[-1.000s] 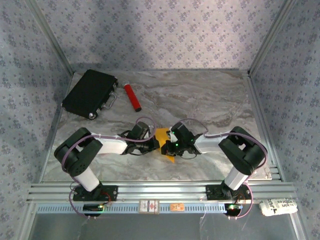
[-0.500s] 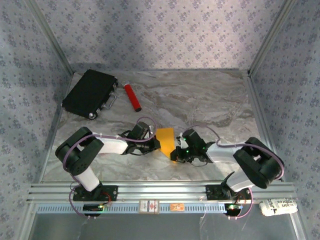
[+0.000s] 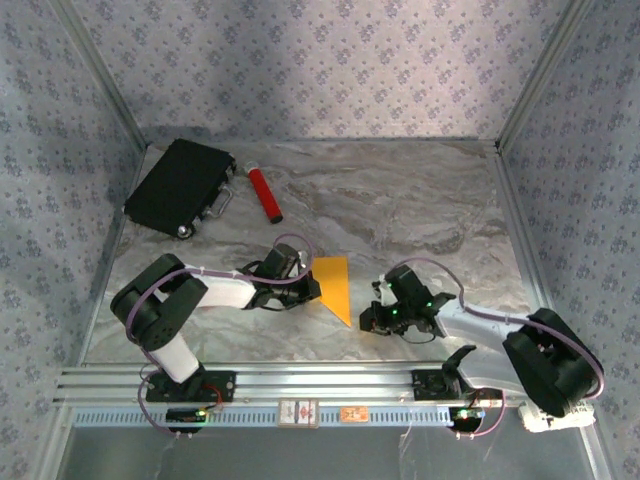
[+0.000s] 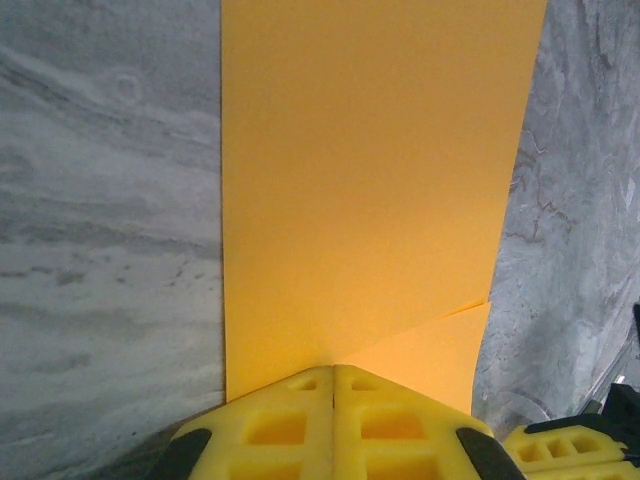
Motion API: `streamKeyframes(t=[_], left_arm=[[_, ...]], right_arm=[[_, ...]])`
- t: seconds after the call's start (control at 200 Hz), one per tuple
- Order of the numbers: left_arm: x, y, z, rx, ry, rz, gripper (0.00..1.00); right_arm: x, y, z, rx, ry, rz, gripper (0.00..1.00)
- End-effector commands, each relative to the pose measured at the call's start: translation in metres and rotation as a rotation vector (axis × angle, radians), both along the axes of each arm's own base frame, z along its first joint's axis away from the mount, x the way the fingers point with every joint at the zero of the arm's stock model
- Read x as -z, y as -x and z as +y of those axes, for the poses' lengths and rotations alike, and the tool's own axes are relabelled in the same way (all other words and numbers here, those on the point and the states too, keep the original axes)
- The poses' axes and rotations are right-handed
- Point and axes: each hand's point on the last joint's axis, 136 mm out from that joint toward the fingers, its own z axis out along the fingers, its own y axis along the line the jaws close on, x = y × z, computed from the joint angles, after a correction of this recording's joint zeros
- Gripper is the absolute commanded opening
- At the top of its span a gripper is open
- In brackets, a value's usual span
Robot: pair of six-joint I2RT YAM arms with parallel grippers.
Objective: Fold a paper plane with a square sheet of paper (pick it up from the middle)
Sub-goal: Third fold the triangle at the center of the table.
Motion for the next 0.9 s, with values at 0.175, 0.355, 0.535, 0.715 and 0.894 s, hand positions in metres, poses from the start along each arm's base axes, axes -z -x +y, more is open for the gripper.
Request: streamKeyframes(t=[0.175, 0.355, 0.535, 0.715, 0.894], left_arm=[[0.025, 0.006, 0.02, -0.033, -0.104, 0.066, 0.0], [0.025, 0.007, 0.02, -0.034, -0.105, 0.065, 0.0], [0.025, 0.006, 0.019, -0.031, -0.105, 0.065, 0.0], [0.023, 0.005, 0.02, -0.032, -0.105, 0.062, 0.0], [0.021, 0.005, 0.019, -0.031, -0.099, 0.059, 0.0]], right_arm=[[-0.039, -0.022, 0.027, -0.038, -0.086, -0.054, 0.08], [-0.033, -0.023, 0.042, -0.072, -0.083, -0.036, 0.08], [-0.013, -0.016, 0.041, -0.086, -0.038, 0.003, 0.08], [0.023, 0.01, 0.017, -0.048, 0.041, 0.079, 0.07], [0.013, 0.012, 0.006, -0.036, 0.064, 0.037, 0.07]])
